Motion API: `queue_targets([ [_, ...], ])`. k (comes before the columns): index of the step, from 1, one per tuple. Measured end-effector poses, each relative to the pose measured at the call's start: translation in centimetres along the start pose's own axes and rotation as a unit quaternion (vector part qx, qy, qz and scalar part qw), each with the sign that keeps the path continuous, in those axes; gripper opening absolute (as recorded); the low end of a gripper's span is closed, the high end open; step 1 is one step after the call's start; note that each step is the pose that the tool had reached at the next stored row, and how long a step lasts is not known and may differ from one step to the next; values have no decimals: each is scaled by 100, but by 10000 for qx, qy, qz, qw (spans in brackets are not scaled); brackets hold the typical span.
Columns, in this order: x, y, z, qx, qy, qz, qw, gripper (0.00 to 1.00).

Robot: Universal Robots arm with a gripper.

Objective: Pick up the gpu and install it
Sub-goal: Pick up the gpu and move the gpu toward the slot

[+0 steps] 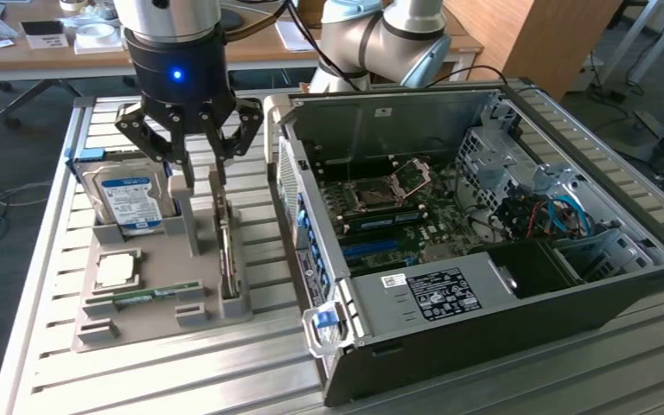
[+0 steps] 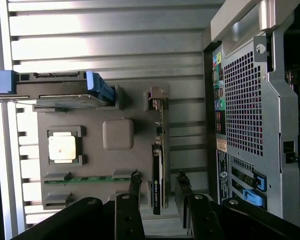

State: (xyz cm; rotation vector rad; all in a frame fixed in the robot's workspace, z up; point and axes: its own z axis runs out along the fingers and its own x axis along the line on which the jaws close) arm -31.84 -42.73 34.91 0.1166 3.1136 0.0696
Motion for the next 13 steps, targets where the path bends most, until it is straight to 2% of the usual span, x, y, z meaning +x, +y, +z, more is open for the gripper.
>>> queue_targets([
  [13, 0, 0, 1, 0, 0, 0, 10000, 42],
])
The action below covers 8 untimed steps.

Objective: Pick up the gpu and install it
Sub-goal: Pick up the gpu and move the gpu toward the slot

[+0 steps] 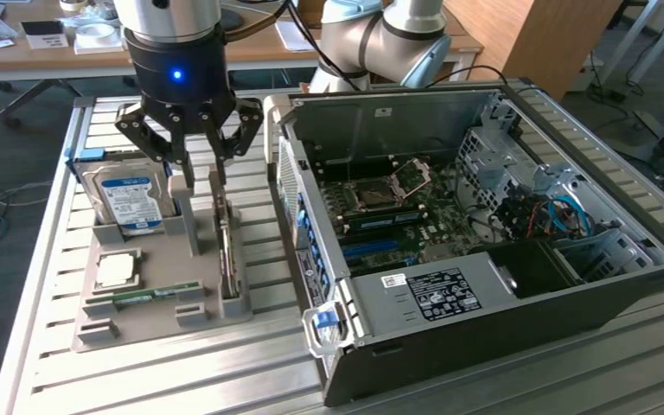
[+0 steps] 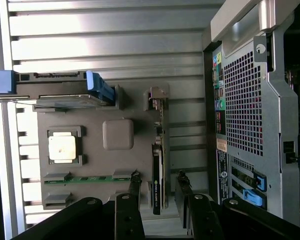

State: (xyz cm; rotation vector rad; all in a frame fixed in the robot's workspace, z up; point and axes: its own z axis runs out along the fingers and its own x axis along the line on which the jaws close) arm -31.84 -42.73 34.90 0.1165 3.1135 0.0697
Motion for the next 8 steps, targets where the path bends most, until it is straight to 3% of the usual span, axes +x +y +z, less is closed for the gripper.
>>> queue_targets([
  [8, 2, -5, 106, 0, 0, 0, 10000, 42],
])
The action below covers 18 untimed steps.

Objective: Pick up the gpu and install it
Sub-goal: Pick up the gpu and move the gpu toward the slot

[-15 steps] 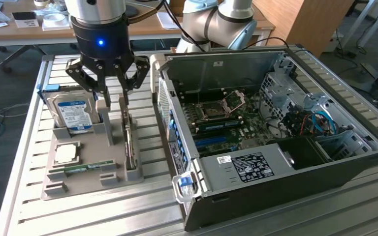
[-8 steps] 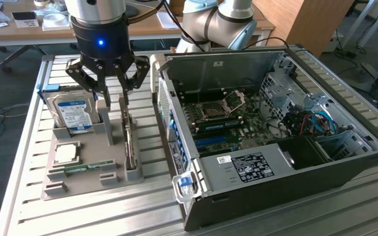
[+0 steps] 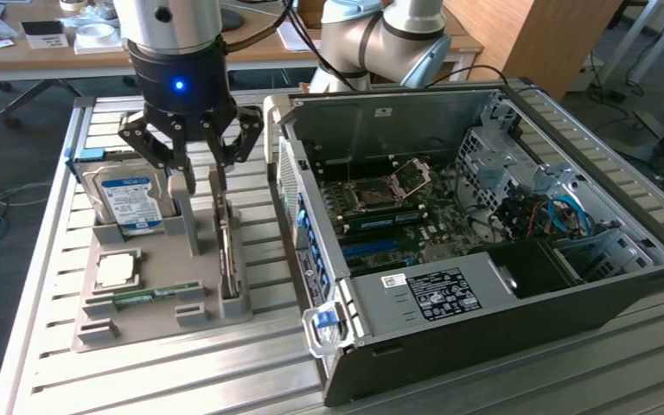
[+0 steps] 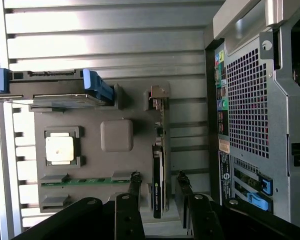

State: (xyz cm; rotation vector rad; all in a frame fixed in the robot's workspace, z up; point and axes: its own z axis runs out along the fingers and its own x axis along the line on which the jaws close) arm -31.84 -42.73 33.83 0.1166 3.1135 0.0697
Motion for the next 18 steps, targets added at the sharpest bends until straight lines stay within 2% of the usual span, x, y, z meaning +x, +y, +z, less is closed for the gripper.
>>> queue_targets([
  [5, 0, -19, 65, 2, 1, -1, 10000, 42],
  [12, -11, -164, 86, 0, 0, 0, 10000, 42],
  [18, -37, -179, 112, 1, 1, 1, 10000, 42],
])
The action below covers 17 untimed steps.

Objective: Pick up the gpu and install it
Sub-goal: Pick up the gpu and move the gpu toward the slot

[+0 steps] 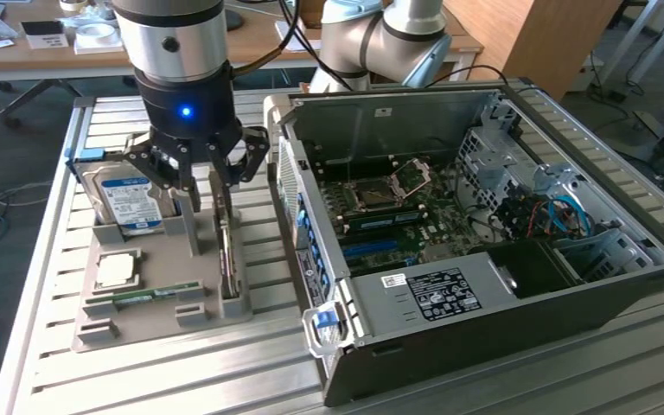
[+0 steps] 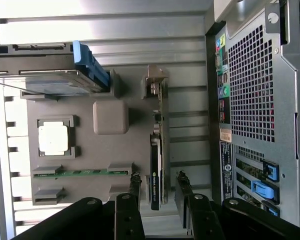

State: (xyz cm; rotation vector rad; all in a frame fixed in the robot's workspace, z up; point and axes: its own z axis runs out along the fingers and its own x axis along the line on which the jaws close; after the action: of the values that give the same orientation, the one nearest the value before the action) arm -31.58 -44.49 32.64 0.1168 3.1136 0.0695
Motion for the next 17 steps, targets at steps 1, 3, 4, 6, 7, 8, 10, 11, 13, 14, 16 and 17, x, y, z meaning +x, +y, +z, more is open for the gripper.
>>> queue_targets([
  [1, 0, 0, 0, 0, 0, 0, 10000, 42],
  [3, -1, 0, 1, 0, -1, -1, 10000, 42],
  [4, -1, 0, 0, 0, 0, -1, 10000, 42],
  [6, -1, 0, 1, 0, -1, -1, 10000, 42],
  [7, -1, 0, 1, 0, 0, 0, 10000, 42],
  [8, -1, 0, 1, 0, 0, -1, 10000, 42],
  [10, -1, 0, 1, 0, -1, -1, 10000, 42],
  [11, -1, 0, 1, -1, 0, -1, 10000, 42],
  [13, -12, 0, 5, -3, -1, -2, 10000, 42],
  [14, -20, 1, 7, -2, 0, -1, 10000, 42],
  [16, -41, 2, 14, -2, 0, -1, 10000, 42],
  [17, -51, 3, 17, -2, 0, -1, 10000, 42],
])
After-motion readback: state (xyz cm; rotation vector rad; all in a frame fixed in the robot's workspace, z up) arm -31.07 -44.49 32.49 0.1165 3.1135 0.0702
